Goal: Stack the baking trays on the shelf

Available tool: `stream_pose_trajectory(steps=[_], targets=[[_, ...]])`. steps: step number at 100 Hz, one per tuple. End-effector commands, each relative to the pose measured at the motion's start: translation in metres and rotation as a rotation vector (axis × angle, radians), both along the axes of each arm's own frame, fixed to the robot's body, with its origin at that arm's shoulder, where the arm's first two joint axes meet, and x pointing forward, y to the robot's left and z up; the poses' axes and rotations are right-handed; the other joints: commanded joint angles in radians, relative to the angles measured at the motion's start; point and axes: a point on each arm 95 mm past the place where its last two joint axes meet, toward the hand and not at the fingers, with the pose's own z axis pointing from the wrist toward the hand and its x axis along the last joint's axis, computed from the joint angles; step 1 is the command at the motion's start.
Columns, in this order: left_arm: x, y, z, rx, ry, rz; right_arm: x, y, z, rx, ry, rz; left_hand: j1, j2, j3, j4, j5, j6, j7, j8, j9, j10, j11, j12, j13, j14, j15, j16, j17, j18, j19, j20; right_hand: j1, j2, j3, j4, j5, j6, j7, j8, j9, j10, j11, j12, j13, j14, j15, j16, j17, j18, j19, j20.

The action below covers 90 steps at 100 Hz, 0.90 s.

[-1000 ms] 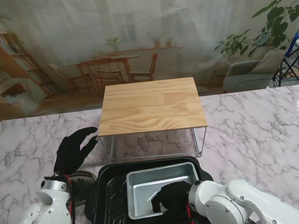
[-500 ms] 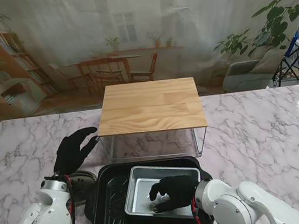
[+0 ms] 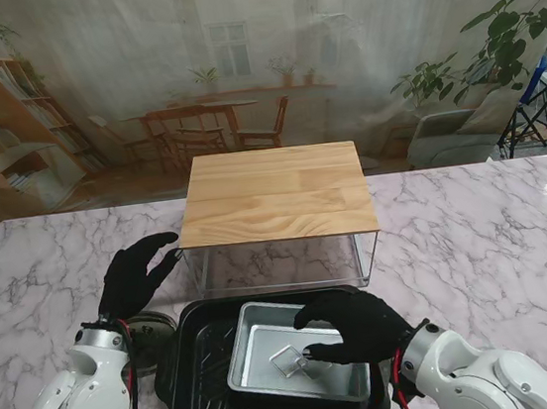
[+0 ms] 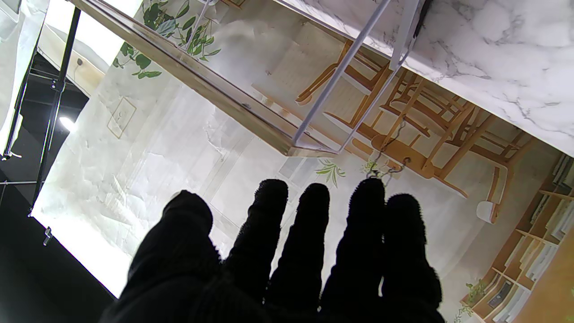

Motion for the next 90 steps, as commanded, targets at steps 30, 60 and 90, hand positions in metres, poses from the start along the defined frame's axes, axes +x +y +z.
stream_pose_trajectory(steps=[30,60,90], targets=[[-0.001,-0.002,-0.003,0.003,0.019,-0.005,-0.010,-0.056,0.006,0.009,-0.188,-0.193,0.012,0.030,-0.024,-0.014,0.016,-0.011,0.003,-0.006,0.019,-0.014,0.006,-0.002,0.003,0.006,0.005,0.005,-0.022,-0.008,0.001,-0.007,-0.028,0.021,-0.056,0.031,0.114,-0.031,-0.053,-0.002,0.031,0.008,-0.064,-0.013,-0.057,0.007,-0.122,-0.028,-0.072,0.007,-0.054,-0.014],[-0.001,-0.002,-0.003,0.000,0.023,0.001,-0.006,-0.086,0.004,0.076,-0.295,-0.329,0.013,0.038,-0.023,-0.012,0.018,-0.006,0.000,-0.006,0.016,-0.013,0.003,-0.002,0.001,0.005,0.002,0.006,-0.026,-0.007,0.002,-0.006,-0.026,0.013,-0.053,0.032,0.138,-0.030,-0.076,0.005,0.033,0.006,-0.114,-0.029,-0.075,0.002,-0.163,-0.041,-0.092,0.000,-0.086,-0.016],[0.000,-0.003,-0.005,0.012,0.039,0.001,0.017,-0.115,-0.014,0.119,-0.328,-0.453,0.013,0.038,-0.024,-0.012,0.020,-0.005,-0.001,-0.005,0.016,-0.011,0.001,-0.002,0.000,0.006,0.000,0.007,-0.027,-0.007,0.001,-0.006,-0.027,0.015,-0.050,0.032,0.125,-0.041,-0.093,0.011,0.002,-0.027,-0.169,-0.068,-0.123,-0.026,-0.230,-0.073,-0.136,-0.029,-0.148,-0.022]])
